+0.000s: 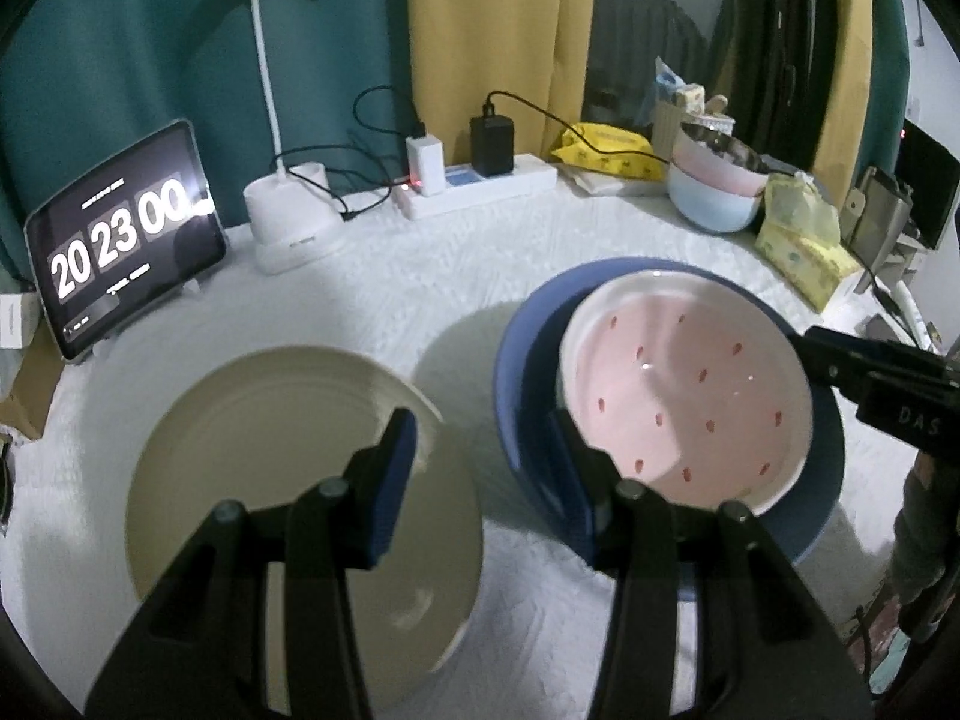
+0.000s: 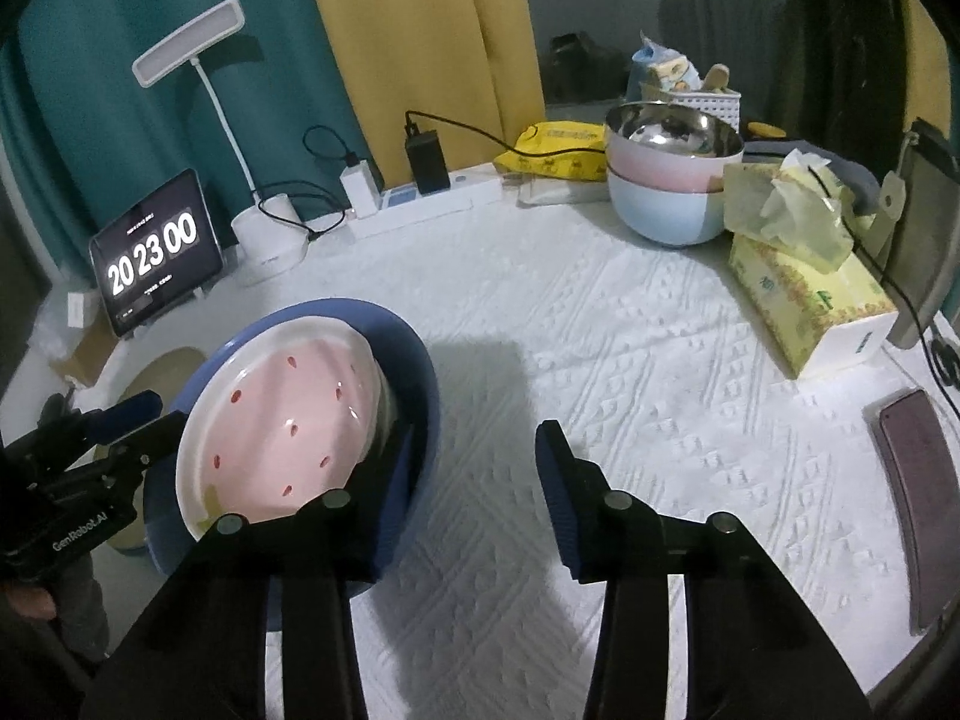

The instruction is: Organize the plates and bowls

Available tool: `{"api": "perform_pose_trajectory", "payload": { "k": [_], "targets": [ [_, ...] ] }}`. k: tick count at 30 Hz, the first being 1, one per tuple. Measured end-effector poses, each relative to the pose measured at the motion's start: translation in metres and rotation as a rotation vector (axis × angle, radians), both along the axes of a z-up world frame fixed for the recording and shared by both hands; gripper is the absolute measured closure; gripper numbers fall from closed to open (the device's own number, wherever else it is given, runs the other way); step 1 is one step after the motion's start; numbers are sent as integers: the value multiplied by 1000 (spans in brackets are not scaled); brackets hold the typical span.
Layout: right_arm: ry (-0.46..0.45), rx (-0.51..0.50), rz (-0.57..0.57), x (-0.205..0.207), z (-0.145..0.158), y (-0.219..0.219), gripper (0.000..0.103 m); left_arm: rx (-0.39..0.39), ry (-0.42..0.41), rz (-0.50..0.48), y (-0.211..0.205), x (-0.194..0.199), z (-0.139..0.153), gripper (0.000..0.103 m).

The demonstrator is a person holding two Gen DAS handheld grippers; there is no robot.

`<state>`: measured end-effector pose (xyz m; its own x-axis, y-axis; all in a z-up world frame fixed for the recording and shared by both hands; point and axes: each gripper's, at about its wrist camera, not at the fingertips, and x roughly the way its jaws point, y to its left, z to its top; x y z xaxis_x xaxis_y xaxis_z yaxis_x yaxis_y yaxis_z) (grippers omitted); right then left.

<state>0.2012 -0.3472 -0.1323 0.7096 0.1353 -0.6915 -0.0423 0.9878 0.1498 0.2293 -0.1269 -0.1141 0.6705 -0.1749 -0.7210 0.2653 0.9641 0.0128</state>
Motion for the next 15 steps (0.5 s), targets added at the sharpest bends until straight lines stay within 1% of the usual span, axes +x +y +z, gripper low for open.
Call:
{"api": "perform_pose_trajectory", "payload": {
  "k": [4,7,12,15],
  "targets": [
    [15,10,5,4,-5,2,60,16,12,3,-2,4,-4,56],
    [15,17,1,7,-6,2,60,13,14,3,-1,6,-4,56],
    [21,44,-11,9,-10,1,60,50,-9,16,-5,7,-6,56],
    [14,58,-33,9,-12,2,60,39,-17,27,-3,9,-8,56]
  ]
}}
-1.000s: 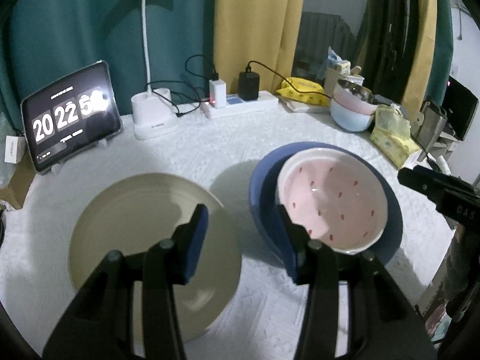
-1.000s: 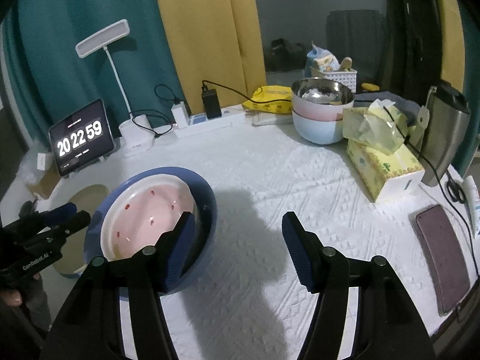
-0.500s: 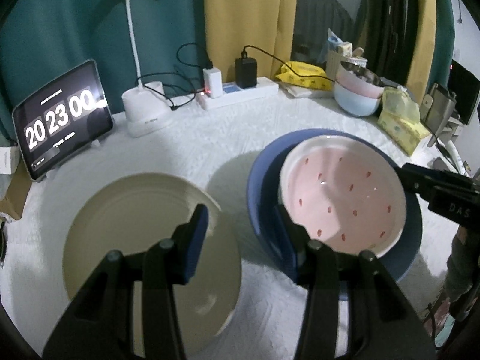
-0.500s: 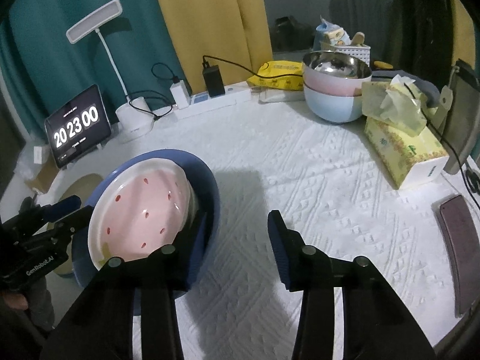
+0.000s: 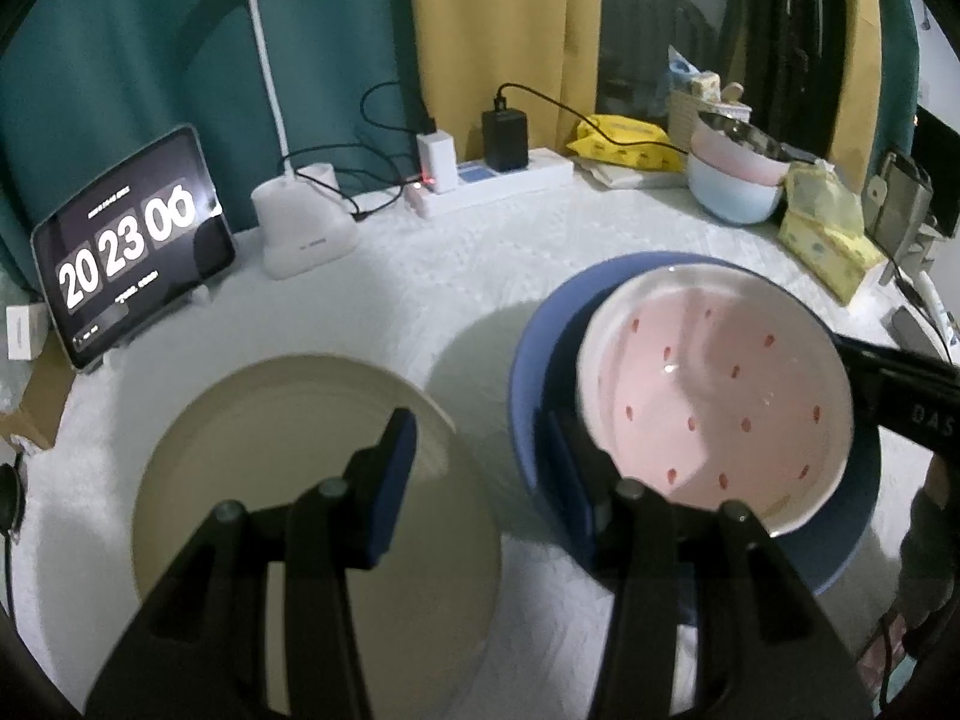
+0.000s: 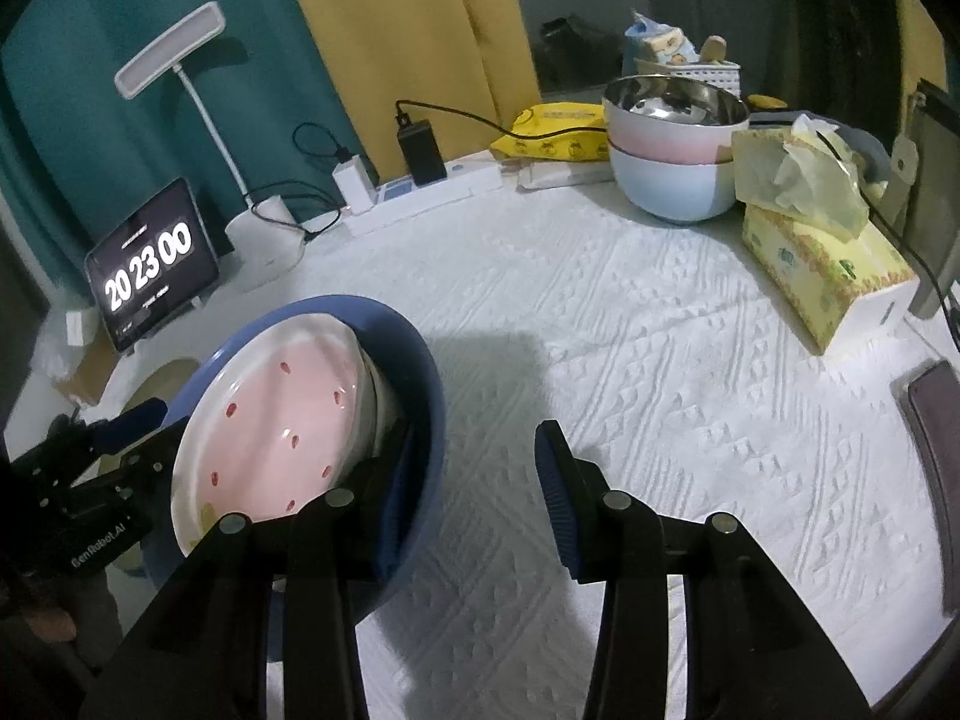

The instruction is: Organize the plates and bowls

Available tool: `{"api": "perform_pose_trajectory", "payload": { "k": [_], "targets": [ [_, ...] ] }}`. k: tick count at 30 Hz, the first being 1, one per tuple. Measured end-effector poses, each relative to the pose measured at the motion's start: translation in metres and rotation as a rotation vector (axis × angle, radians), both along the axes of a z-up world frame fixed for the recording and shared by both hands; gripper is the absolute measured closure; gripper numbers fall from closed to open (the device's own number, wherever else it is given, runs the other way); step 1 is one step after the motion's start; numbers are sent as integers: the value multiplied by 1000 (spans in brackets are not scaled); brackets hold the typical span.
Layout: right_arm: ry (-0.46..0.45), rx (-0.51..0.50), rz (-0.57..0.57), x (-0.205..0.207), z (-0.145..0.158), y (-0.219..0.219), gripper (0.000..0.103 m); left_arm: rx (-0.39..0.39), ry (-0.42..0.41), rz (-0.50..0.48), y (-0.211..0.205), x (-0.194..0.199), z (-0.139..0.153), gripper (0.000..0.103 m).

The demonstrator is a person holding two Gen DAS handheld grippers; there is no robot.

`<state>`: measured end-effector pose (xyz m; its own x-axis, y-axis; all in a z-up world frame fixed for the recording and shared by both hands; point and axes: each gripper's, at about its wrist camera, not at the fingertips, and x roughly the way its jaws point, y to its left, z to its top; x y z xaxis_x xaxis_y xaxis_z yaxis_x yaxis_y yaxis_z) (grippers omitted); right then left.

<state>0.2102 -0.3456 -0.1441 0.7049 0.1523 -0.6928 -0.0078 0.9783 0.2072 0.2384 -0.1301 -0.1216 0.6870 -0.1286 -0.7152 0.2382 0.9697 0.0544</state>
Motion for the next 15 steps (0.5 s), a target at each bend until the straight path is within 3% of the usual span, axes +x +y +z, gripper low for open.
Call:
{"api": "perform_pose_trajectory", "payload": {
  "k": [5,8,11,15],
  "targets": [
    [-2,67,-20,1,-4,-6,60,2,-32,-4,-2,-3,-1,59],
    [-7,95,-25,0,-5,-7,65,-16,-37,-15,0,-3,-1,64],
    [-13,108,-18,-1,-5,-5,74,-22,-44,-43,-4,-5,-1,77],
    [-24,105,-7,-2,-3,2,90,-16,-53,-67,-10,-8,0,87]
  ]
}}
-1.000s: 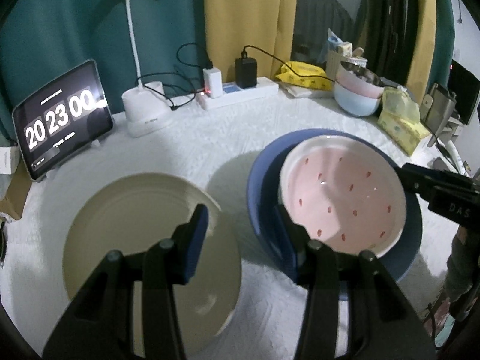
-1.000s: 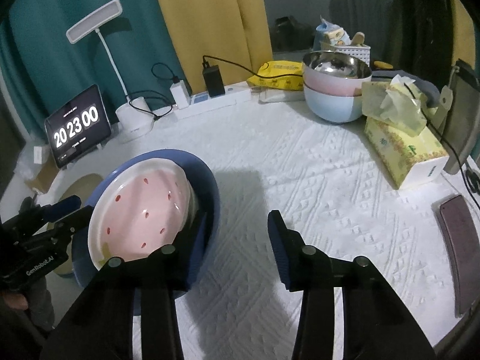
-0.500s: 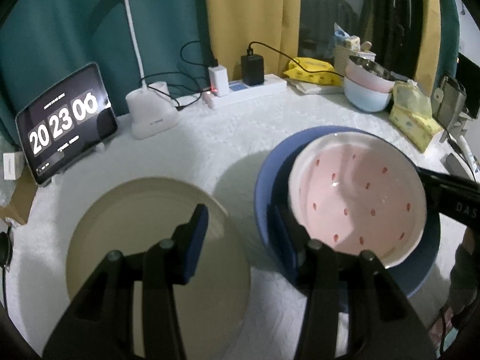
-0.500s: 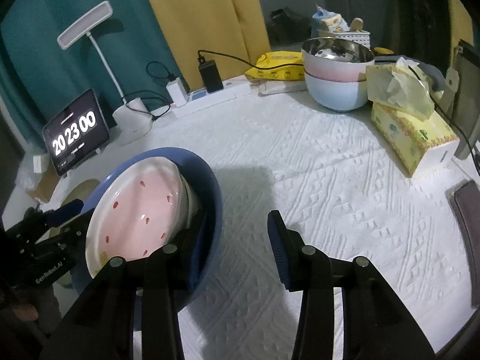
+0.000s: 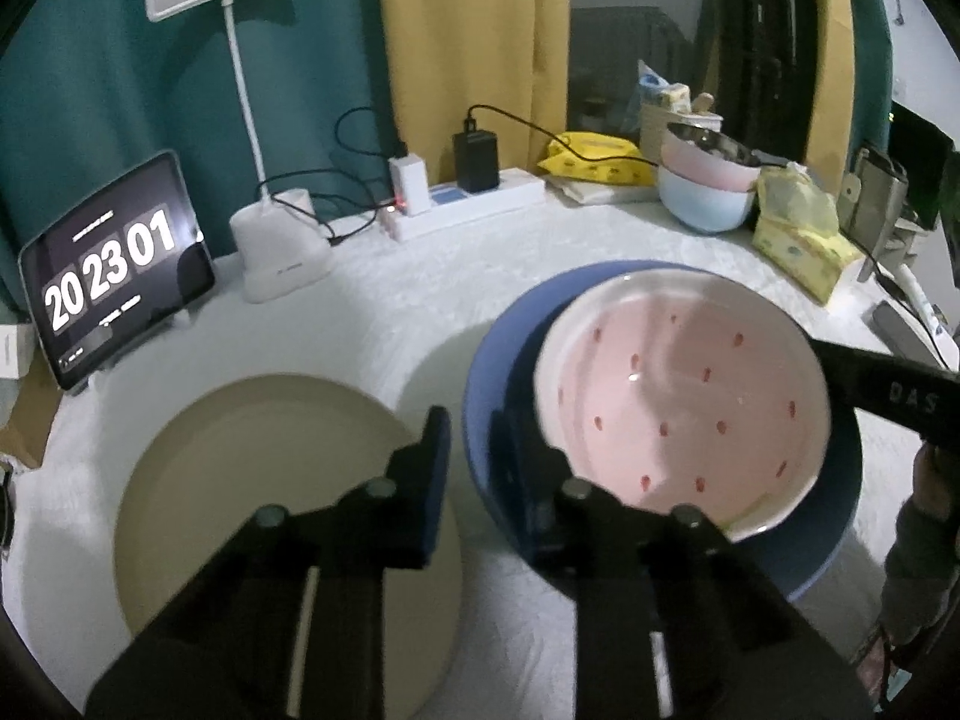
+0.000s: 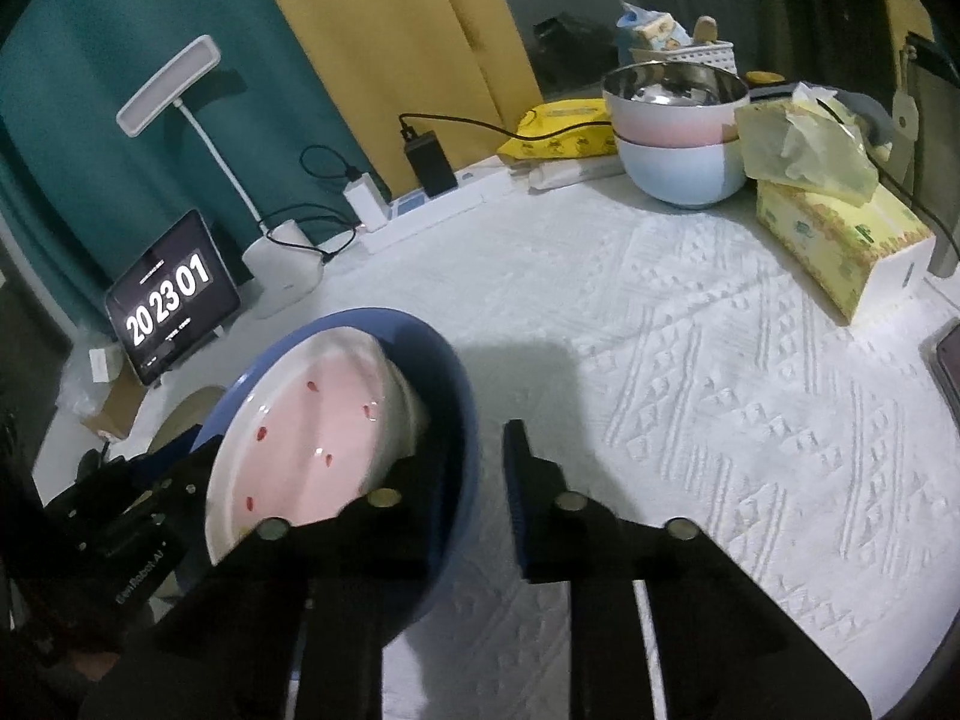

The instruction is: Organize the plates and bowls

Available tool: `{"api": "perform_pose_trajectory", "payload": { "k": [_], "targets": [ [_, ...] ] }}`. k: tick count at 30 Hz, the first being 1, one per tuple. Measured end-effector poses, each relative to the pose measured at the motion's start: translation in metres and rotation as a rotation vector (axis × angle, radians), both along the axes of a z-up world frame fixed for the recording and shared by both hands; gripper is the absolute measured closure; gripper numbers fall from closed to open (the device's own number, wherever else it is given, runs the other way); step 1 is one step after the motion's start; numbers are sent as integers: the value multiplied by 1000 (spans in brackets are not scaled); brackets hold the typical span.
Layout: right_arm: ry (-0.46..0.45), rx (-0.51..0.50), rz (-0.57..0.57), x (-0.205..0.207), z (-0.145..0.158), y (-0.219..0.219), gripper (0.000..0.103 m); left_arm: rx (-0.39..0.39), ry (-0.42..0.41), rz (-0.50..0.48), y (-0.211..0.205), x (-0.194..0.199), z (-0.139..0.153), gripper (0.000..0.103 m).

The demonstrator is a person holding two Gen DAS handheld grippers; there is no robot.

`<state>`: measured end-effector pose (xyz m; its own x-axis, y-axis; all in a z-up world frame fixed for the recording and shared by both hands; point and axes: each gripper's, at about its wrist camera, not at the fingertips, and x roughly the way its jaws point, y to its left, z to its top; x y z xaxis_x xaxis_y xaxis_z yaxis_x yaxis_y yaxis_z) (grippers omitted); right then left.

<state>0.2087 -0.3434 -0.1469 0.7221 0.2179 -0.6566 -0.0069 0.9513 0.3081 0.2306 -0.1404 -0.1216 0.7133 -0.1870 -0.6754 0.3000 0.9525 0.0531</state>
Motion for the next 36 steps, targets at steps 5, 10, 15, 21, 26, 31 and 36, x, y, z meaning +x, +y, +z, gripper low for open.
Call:
{"api": "perform_pose_trajectory", "payload": {
  "k": [5,10,15,21,26,31,36],
  "targets": [
    [-13,-7,-7,-1,2,5,93,-14,1,-7,0,-1,1,89],
    [-20,-35,-26,-2,3,10,93,-43,25,0,1,1,2,89],
    [-21,-42,-34,-3,5,10,94,-29,1,-1,1,-3,3,89],
    [-24,-43,-35,-6,6,11,94,-38,1,3,2,-5,3,89],
    [-27,-38,-39,-9,7,11,94,-42,0,-6,2,-6,4,89],
    [-30,-38,-52,-13,9,9,94,-55,-6,-11,-1,-11,7,89],
    [-44,-37,-56,-18,13,9,94,-58,-5,-9,-3,-14,9,89]
  ]
}}
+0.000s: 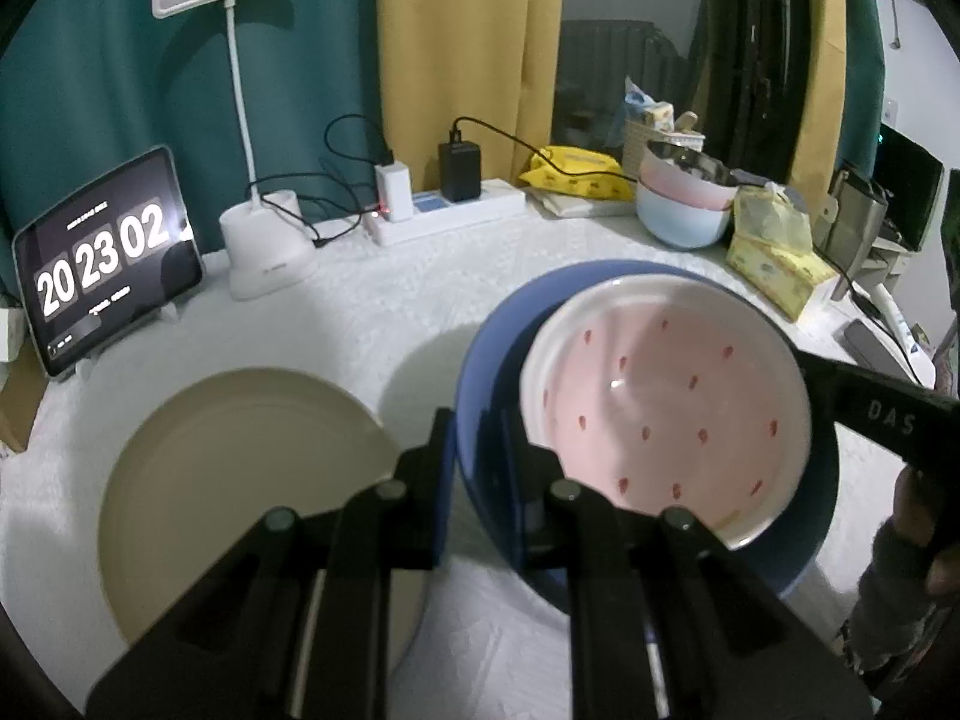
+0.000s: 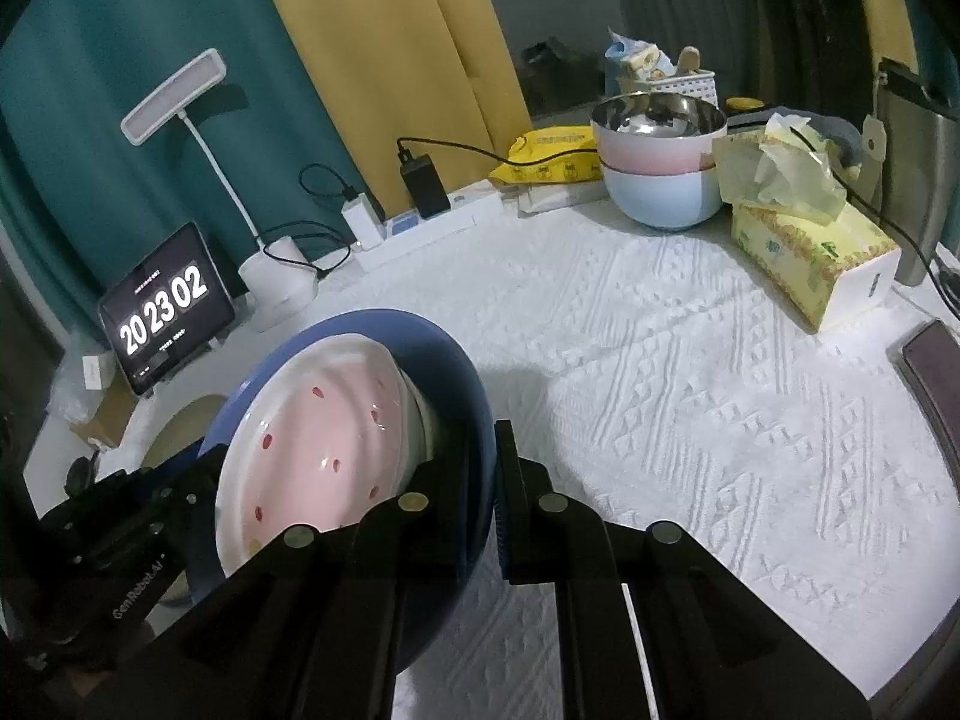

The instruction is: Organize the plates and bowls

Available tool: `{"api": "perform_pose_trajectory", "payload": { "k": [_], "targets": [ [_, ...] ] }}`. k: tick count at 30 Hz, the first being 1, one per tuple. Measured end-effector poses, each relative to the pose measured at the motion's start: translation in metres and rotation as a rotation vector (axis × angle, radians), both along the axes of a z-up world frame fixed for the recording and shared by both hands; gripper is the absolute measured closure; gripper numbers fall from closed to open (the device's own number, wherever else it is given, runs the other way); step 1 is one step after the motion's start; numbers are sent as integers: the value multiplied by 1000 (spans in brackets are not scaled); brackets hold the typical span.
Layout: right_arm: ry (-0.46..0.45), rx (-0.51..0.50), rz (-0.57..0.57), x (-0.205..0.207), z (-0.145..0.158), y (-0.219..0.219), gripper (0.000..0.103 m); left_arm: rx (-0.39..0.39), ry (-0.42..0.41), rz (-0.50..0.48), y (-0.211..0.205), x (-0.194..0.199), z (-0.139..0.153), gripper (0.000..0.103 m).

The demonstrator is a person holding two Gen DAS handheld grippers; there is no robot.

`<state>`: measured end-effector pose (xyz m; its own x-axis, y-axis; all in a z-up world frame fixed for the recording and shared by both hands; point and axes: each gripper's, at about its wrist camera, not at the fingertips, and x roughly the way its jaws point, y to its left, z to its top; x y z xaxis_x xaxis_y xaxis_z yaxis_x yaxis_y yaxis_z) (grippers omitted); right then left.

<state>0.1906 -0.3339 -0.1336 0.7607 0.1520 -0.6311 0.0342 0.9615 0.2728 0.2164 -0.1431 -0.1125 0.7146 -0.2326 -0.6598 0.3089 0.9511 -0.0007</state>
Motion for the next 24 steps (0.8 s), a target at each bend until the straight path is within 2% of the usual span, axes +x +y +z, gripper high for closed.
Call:
{"api": "perform_pose_trajectory", "payload": {
  "k": [24],
  "targets": [
    [-65,3,4,-14,32,10,93,-50,-66,3,16,-14,34,89]
  ]
}}
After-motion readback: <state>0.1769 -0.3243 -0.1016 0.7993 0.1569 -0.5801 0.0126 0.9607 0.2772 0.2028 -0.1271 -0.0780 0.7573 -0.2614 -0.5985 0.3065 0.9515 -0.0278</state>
